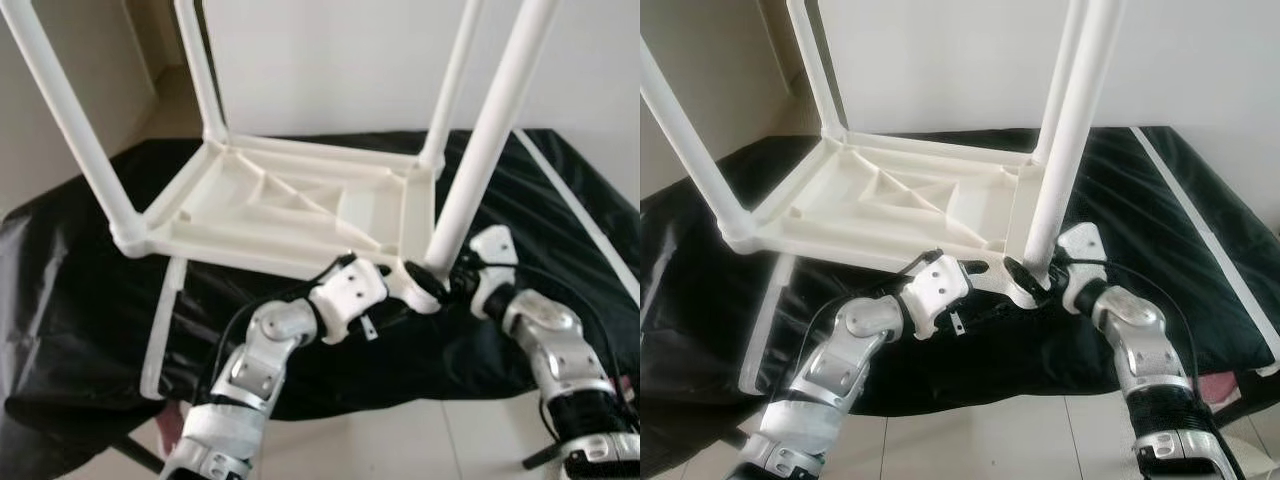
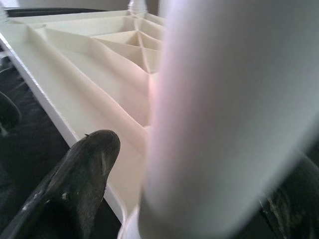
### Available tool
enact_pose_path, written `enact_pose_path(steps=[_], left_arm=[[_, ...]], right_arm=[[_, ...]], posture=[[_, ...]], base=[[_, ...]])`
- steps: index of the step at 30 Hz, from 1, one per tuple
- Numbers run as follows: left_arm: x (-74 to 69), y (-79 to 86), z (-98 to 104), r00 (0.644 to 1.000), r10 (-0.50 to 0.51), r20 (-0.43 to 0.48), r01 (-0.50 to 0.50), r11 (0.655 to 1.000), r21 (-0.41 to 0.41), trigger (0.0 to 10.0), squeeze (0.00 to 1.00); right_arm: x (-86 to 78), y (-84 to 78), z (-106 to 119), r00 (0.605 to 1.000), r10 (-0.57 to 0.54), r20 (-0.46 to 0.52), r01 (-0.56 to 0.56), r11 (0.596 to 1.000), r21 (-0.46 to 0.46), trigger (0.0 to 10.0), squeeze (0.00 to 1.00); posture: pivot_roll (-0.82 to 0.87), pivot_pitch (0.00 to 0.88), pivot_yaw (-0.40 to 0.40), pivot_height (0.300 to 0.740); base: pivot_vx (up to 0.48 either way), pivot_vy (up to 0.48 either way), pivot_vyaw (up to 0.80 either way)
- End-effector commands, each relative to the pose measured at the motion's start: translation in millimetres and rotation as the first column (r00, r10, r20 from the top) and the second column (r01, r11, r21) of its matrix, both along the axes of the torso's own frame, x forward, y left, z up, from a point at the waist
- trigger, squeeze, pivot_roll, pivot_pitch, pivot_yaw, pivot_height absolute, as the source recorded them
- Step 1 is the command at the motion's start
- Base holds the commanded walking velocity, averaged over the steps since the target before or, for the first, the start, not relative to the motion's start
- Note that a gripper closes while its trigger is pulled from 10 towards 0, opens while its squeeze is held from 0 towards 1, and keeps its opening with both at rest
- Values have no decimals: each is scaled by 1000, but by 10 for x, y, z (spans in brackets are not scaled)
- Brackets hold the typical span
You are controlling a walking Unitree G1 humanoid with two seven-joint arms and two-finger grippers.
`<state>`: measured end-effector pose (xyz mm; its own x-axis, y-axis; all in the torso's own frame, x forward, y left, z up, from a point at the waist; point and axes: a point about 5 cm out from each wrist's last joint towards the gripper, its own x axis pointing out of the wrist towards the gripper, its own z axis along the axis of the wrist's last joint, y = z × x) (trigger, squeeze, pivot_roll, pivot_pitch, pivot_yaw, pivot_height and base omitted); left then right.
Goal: Building children table
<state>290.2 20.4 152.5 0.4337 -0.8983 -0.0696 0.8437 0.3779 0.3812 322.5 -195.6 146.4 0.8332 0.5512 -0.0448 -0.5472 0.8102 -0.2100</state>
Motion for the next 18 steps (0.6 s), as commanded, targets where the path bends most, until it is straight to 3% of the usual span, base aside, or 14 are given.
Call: enact_pose_path(steps=[1,5,6,18], left_arm=[[33,16,28,996,88,33,-88,996,-22,10000,0],[34,22,39,995,97,37,-96,995,-26,10000,0],[35,25,35,994,99,36,-98,995,-27,10000,0],[28,7,-10,996,91,23,-91,996,-27,10000,0]], right_arm=[[21,35,-34,1000,25,-12,-25,1000,-10,10000,0],[55,66,-90,998,54,-37,-55,998,-23,10000,0],[51,52,-104,998,50,-39,-51,998,-24,0,0],[21,-49,-182,997,45,-58,-46,999,-17,0,0]], posture=[[-63,0,6,740],[-54,0,-1,740],[-53,0,-3,740],[-74,0,9,740]], base=[[0,0,0],[0,0,0],[0,0,0],[0,0,0]])
